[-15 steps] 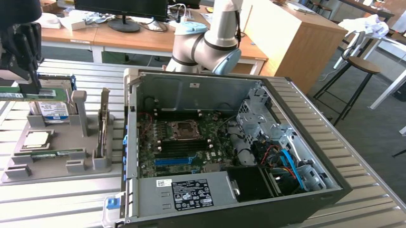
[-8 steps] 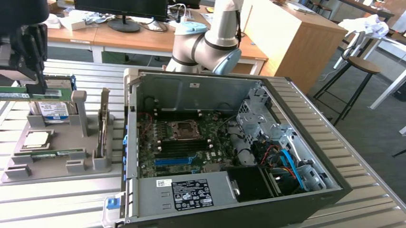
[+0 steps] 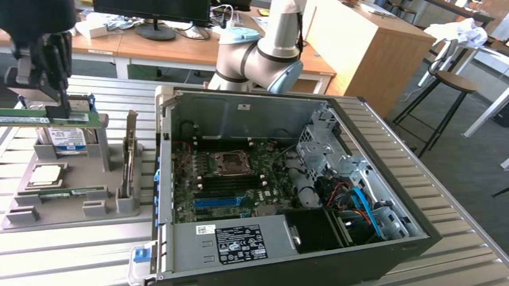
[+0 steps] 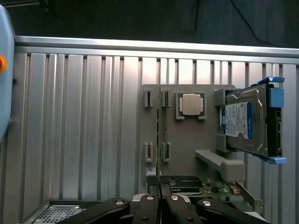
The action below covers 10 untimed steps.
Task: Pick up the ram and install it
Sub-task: 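Pick up the ram and move it above insertion slot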
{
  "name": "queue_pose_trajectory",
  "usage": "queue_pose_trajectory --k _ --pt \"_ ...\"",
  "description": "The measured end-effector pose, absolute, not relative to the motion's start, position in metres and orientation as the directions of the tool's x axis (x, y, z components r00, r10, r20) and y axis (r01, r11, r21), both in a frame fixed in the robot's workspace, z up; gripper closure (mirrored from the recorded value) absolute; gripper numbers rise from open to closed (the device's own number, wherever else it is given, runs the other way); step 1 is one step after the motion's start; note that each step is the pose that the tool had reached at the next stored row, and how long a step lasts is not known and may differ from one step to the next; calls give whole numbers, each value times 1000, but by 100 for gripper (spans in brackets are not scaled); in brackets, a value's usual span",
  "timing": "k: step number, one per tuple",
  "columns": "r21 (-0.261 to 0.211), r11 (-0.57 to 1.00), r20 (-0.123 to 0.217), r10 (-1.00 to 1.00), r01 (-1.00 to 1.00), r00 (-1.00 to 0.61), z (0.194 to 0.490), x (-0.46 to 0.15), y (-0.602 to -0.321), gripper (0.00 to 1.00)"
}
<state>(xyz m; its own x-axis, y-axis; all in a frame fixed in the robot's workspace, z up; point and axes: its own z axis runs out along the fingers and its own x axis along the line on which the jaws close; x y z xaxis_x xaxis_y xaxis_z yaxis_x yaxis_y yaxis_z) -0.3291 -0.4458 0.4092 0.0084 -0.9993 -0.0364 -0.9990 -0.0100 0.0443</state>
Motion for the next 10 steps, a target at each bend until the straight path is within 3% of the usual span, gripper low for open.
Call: queue_pose_trajectory --k 10 --pt "44 -10 -36 -999 -999 8 409 -306 -446 89"
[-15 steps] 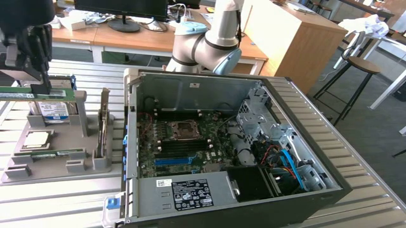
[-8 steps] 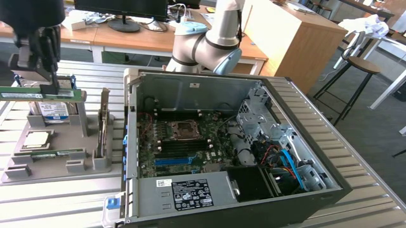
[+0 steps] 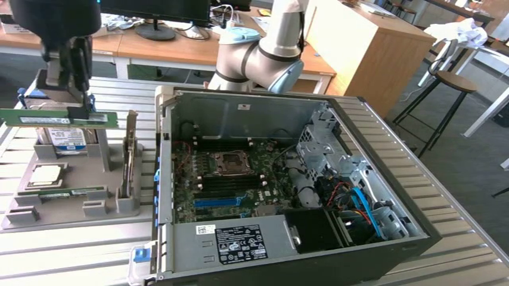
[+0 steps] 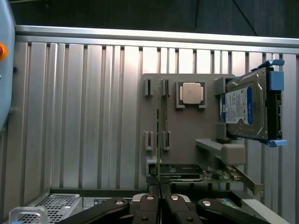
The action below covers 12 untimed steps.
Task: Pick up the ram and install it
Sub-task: 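Pick up the ram and move it above insertion slot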
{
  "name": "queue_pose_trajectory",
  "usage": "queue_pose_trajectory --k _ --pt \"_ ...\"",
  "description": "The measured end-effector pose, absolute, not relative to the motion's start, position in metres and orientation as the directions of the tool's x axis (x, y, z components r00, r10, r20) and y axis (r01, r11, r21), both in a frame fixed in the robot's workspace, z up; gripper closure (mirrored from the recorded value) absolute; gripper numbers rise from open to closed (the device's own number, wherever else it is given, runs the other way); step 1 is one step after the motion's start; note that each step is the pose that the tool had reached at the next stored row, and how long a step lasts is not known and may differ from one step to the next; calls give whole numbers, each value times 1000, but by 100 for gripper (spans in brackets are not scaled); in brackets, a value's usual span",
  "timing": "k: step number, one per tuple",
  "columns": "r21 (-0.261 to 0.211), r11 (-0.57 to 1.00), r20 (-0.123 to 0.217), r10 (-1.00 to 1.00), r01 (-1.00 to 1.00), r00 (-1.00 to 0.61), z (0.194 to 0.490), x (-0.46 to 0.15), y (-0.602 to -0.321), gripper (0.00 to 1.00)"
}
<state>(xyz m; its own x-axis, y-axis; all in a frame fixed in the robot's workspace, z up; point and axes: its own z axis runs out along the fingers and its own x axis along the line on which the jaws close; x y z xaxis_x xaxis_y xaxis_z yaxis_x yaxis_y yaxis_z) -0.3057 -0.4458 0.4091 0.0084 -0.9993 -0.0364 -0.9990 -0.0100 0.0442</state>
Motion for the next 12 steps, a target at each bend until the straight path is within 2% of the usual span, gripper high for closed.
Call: queue_pose_trajectory --k 12 --pt "44 -10 -37 -999 -999 8 409 -279 -446 89"
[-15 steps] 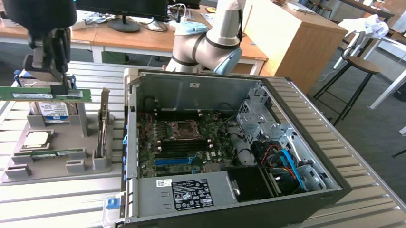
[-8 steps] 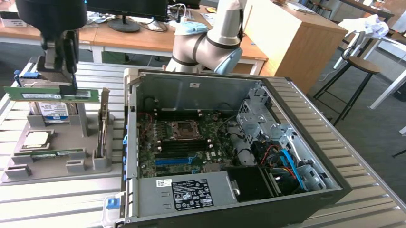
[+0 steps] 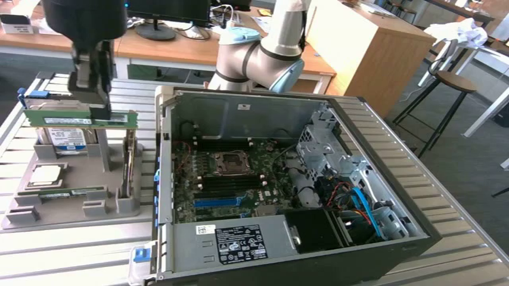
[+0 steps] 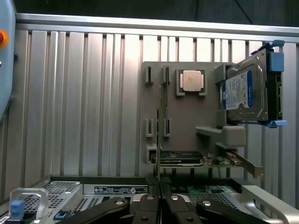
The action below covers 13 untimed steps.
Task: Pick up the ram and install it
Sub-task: 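Pick up the ram and move it above insertion slot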
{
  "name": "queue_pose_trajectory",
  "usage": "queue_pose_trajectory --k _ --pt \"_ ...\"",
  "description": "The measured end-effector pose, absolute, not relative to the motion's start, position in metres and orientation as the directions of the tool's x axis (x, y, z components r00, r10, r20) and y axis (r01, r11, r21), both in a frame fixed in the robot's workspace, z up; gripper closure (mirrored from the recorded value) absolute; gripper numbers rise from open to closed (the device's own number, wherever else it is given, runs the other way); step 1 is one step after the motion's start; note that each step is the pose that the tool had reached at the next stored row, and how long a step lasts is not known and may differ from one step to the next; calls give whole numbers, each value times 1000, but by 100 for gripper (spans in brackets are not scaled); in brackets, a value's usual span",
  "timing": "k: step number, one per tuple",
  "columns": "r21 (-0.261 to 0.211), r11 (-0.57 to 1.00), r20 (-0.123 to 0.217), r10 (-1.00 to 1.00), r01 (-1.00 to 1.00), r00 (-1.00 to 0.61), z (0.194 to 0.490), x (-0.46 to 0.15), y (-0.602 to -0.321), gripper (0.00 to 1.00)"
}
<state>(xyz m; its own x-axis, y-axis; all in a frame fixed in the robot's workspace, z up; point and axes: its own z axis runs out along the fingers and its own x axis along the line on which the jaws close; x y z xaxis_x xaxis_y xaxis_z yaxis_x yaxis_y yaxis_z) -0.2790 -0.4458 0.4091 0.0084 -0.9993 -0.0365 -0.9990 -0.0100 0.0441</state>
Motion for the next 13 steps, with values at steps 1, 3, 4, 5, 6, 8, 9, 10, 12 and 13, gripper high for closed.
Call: queue_pose_trajectory --k 1,3,4,5,6,8,9,10,12,13 --pt "44 -10 -37 -999 -999 9 409 -276 -446 89" --pt "44 -10 -36 -999 -999 8 409 -271 -446 89" --pt "44 -10 -36 -999 -999 8 409 -269 -446 89" --pt "44 -10 -36 -999 -999 8 409 -266 -446 89" --pt "44 -10 -36 -999 -999 8 409 -264 -446 89" --pt "44 -10 -36 -999 -999 8 409 -260 -446 89" --pt "44 -10 -36 -999 -999 8 409 -257 -446 89" --pt "44 -10 -36 -999 -999 8 409 -255 -446 89" --pt "44 -10 -36 -999 -999 8 409 -250 -446 89" --pt "44 -10 -37 -999 -999 8 409 -247 -446 89"
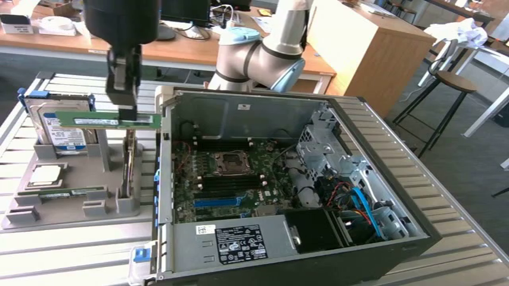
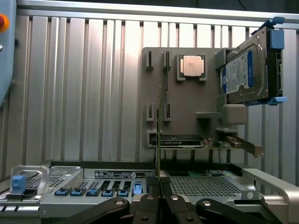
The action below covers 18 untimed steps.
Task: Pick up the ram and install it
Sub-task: 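Pick up the ram and move it above insertion slot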
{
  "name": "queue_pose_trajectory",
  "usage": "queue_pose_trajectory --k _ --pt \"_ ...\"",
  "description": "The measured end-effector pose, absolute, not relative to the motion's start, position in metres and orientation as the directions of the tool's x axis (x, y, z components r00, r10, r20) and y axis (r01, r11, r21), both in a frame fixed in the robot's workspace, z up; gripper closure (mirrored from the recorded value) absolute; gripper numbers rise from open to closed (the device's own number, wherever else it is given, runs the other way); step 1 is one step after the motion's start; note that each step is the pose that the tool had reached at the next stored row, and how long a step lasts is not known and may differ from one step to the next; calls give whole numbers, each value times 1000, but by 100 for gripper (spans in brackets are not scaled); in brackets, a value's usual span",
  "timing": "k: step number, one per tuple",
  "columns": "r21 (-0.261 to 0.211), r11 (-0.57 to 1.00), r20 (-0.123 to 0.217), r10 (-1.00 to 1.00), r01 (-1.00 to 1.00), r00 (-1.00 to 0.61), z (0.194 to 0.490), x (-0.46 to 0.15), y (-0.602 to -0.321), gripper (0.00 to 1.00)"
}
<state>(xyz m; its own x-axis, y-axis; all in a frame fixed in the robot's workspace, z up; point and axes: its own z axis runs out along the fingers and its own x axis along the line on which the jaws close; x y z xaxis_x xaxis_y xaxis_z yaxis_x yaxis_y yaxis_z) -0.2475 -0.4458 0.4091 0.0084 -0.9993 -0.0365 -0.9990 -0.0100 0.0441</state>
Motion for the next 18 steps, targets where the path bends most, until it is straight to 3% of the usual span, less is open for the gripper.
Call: queue_pose_trajectory --k 18 --pt "44 -10 -36 -999 -999 8 409 -199 -446 89"
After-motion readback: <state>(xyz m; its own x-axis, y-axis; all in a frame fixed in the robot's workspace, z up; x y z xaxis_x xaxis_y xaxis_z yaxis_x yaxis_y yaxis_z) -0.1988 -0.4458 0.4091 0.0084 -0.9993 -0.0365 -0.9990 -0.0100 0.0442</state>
